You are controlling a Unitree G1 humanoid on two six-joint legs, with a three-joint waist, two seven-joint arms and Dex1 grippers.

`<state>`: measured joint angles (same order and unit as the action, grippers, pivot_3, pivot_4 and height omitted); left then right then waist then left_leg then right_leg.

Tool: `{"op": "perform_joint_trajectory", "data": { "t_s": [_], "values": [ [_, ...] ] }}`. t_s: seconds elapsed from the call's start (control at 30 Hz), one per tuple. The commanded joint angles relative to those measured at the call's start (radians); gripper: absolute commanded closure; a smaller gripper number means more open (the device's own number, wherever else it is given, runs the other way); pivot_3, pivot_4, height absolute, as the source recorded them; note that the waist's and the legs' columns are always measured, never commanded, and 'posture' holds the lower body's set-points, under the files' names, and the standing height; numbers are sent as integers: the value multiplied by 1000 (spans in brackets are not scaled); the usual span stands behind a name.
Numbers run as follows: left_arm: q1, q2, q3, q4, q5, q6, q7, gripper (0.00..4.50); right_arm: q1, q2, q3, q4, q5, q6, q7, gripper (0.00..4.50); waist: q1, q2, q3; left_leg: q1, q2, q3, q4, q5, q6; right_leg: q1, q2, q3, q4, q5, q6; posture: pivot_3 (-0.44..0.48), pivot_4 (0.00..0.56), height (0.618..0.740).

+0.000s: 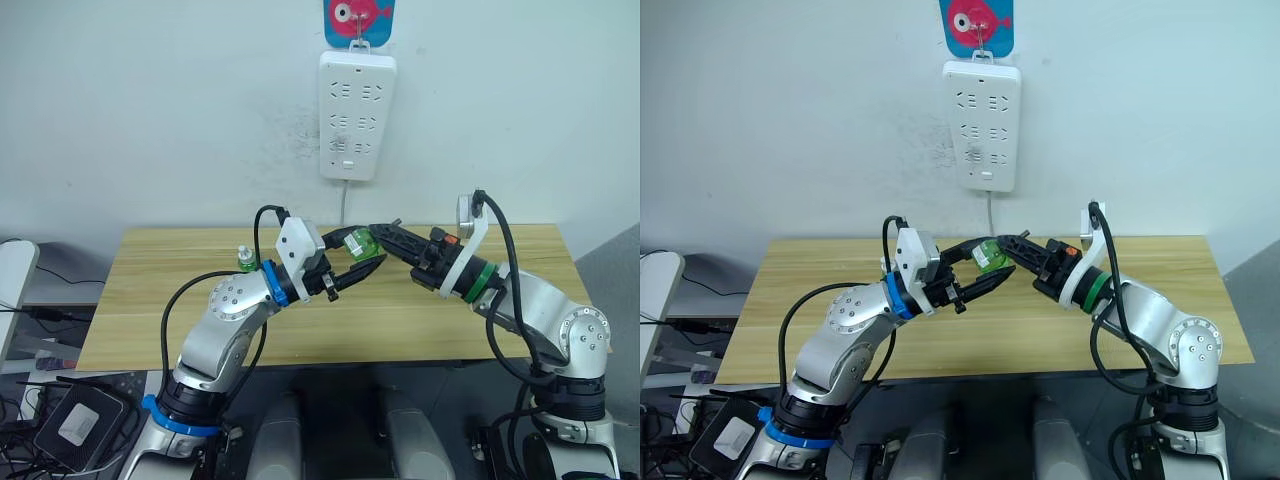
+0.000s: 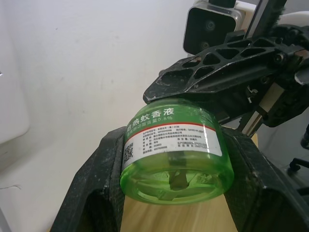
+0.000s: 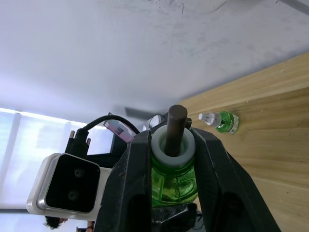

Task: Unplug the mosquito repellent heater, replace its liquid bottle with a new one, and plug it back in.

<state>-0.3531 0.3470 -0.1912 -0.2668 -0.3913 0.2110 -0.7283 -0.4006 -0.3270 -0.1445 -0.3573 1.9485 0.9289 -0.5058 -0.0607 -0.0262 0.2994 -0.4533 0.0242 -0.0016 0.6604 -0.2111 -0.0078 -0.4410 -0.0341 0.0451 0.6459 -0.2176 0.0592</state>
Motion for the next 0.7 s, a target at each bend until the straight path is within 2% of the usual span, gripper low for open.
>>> {"op": "perform_joint_trajectory", "data": {
  "t_s": [0.03,0.13,0.2,0.3,0.37,0.43,0.57,0.7],
  "values": [
    [3,-3,7,-47,6,-9,1,1509,-4,1,-6,-43,24,-20,-23,3694,0,0,0,0,0,0,0,0,0,0,0,0,0,0,0,-131,314,740],
    [13,12,20,-62,-10,19,-3,576,-6,-55,-16,-23,24,-35,-54,3694,0,0,0,0,0,0,0,0,0,0,0,0,0,0,0,-117,317,740],
    [26,59,43,-95,-30,57,-26,7,26,-167,11,-27,-202,4,90,3694,1,0,0,0,0,0,0,0,0,0,0,0,0,0,0,-117,317,740],
    [29,131,49,-140,-71,125,-80,0,101,-284,127,-63,-620,-85,340,3694,4,0,0,0,0,0,-1,0,0,0,0,-1,-1,-3,2,-83,318,740],
    [7,203,29,-159,-96,192,-152,0,147,-350,299,-18,-1018,-319,494,3694,4,0,0,1,1,0,-2,0,0,-1,1,-1,0,-4,1,-83,318,740],
    [-17,249,13,-163,-101,226,-202,0,168,-357,408,76,-1314,-532,578,3694,4,1,0,1,2,0,-2,0,0,-1,3,-1,0,-4,1,-63,313,740],
    [-53,263,-19,-141,-70,231,-240,0,153,-250,426,352,-1562,-771,619,3694,5,1,0,2,2,1,-2,0,0,-1,5,-1,0,-4,1,-61,306,740],
    [-80,251,-27,-85,-15,199,-234,0,121,-161,388,548,-1667,-873,654,3694,6,1,1,2,2,2,-2,-1,-1,-1,5,1,0,-4,1,-61,306,740]
  ]
}}
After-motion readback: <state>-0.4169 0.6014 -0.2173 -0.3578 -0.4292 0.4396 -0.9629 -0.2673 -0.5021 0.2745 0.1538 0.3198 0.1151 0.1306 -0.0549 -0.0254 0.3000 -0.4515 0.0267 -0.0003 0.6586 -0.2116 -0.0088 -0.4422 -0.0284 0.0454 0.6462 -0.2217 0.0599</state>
